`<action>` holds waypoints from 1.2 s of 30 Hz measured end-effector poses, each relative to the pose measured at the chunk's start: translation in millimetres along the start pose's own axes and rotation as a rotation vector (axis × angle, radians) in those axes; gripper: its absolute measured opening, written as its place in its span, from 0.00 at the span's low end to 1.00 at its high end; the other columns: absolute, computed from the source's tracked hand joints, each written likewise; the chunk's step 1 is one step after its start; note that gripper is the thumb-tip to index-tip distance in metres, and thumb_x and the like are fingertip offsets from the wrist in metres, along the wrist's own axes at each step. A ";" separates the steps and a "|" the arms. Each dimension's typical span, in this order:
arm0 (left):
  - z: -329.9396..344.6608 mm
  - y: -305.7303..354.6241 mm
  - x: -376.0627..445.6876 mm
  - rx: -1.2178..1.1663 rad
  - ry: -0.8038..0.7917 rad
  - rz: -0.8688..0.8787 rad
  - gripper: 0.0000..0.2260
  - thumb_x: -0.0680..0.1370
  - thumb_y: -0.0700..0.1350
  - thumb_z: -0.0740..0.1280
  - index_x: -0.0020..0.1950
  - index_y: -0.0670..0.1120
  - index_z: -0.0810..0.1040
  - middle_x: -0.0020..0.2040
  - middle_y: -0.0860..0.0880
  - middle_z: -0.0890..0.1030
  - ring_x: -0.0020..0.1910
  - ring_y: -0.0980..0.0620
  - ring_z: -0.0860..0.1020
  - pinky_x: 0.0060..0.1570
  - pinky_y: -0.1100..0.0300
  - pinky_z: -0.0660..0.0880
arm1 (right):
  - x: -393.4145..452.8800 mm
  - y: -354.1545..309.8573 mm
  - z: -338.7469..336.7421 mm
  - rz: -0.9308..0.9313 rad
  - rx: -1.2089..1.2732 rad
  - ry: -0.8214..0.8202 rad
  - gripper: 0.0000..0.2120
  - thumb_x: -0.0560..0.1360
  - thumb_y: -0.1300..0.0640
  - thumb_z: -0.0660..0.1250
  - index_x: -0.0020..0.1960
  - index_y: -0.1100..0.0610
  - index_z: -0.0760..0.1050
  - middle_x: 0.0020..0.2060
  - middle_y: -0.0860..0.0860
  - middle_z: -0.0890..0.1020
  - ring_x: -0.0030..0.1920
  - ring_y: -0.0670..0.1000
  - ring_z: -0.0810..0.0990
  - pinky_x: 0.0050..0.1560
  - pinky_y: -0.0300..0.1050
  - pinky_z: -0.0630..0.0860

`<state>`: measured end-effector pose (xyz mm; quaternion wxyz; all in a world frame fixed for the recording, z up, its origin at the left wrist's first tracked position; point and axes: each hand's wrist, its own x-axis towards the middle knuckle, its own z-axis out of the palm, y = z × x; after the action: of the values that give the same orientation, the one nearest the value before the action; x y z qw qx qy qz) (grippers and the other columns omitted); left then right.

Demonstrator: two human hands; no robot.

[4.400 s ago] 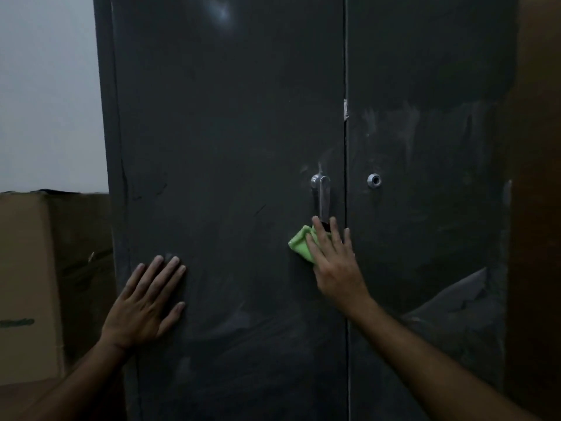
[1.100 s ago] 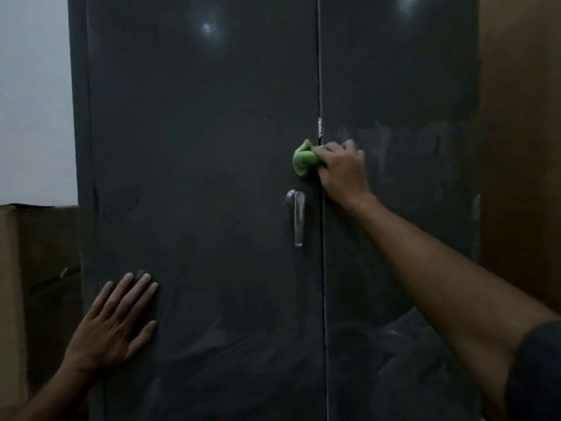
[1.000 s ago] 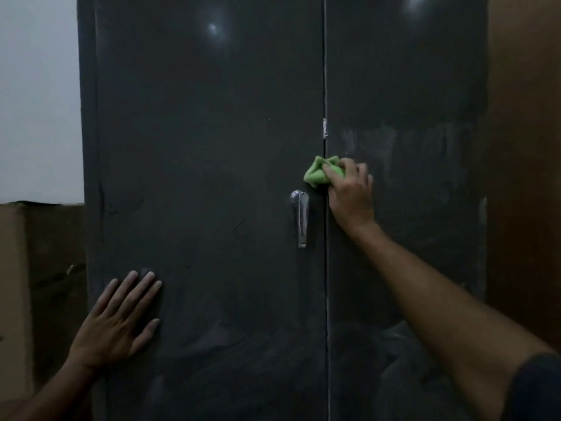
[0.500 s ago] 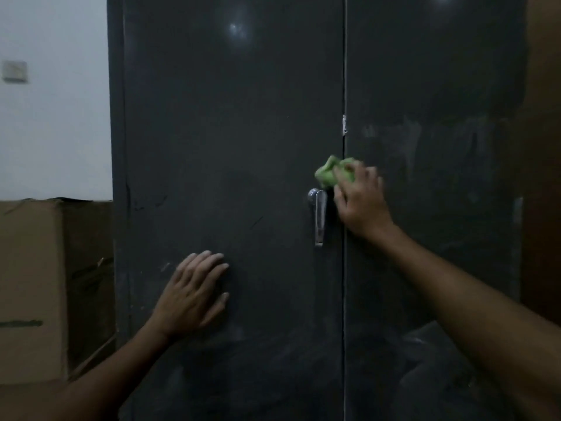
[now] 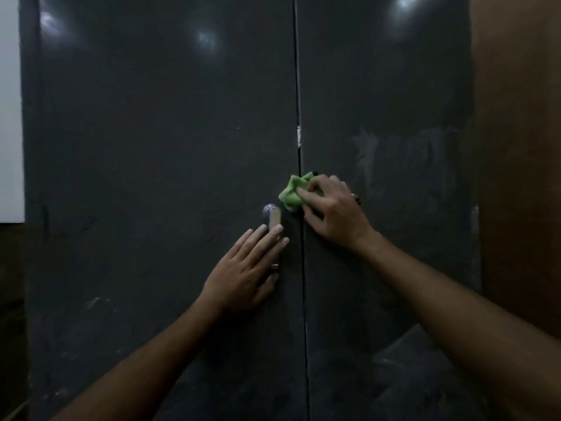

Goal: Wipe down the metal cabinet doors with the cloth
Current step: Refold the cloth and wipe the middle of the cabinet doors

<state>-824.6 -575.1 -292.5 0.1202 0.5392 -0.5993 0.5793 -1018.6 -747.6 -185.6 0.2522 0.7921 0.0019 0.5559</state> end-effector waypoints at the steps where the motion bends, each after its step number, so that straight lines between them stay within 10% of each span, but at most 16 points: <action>1: 3.4 -0.6 -0.5 0.014 -0.006 0.006 0.33 0.83 0.56 0.63 0.85 0.46 0.57 0.85 0.44 0.54 0.84 0.43 0.55 0.81 0.43 0.58 | -9.2 16.1 -4.9 -0.029 -0.062 -0.018 0.18 0.77 0.52 0.65 0.64 0.56 0.80 0.54 0.58 0.77 0.49 0.58 0.74 0.47 0.53 0.74; 6: 9.4 0.7 2.5 0.052 0.011 0.006 0.34 0.83 0.56 0.62 0.85 0.45 0.56 0.85 0.43 0.55 0.83 0.42 0.59 0.80 0.43 0.60 | 40.6 72.5 -11.7 0.663 -0.007 0.304 0.14 0.78 0.54 0.63 0.59 0.57 0.81 0.53 0.59 0.75 0.51 0.62 0.75 0.56 0.60 0.76; 12: 7.6 0.1 1.0 0.067 -0.008 0.013 0.35 0.82 0.57 0.62 0.85 0.44 0.56 0.85 0.41 0.54 0.84 0.42 0.57 0.80 0.42 0.61 | -29.3 59.8 -11.2 0.183 0.056 0.037 0.16 0.77 0.52 0.67 0.61 0.57 0.81 0.52 0.55 0.76 0.49 0.55 0.77 0.50 0.48 0.77; 18: 10.7 -0.4 0.8 0.063 0.005 0.003 0.35 0.83 0.58 0.61 0.85 0.44 0.56 0.85 0.41 0.55 0.83 0.42 0.59 0.79 0.41 0.62 | 25.7 118.7 -25.2 0.860 -0.022 0.307 0.15 0.80 0.52 0.58 0.58 0.60 0.78 0.58 0.62 0.74 0.51 0.65 0.77 0.52 0.55 0.73; 25: 7.6 1.8 1.9 0.058 -0.002 0.008 0.33 0.83 0.58 0.60 0.83 0.42 0.60 0.84 0.39 0.57 0.83 0.41 0.60 0.80 0.42 0.59 | -45.1 77.9 -5.6 0.250 -0.020 0.102 0.20 0.79 0.50 0.62 0.68 0.54 0.78 0.53 0.56 0.75 0.50 0.58 0.75 0.49 0.54 0.73; 31: 8.8 0.5 0.8 0.050 -0.011 0.010 0.34 0.82 0.58 0.60 0.83 0.43 0.59 0.85 0.41 0.54 0.82 0.42 0.60 0.81 0.43 0.57 | 21.6 147.4 -16.6 1.076 -0.131 0.347 0.23 0.80 0.46 0.52 0.67 0.53 0.76 0.64 0.62 0.73 0.61 0.65 0.74 0.63 0.59 0.69; 36: 8.6 -0.9 -0.2 0.055 -0.046 0.001 0.34 0.83 0.60 0.59 0.84 0.44 0.57 0.85 0.40 0.56 0.83 0.41 0.60 0.80 0.41 0.58 | -32.5 85.7 6.2 0.351 -0.084 0.123 0.24 0.79 0.51 0.57 0.73 0.55 0.73 0.58 0.59 0.75 0.53 0.62 0.74 0.50 0.55 0.70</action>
<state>-819.6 -581.9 -294.7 0.0912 0.5551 -0.5863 0.5830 -1049.3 -834.0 -181.4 0.1836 0.7337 -0.1439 0.6382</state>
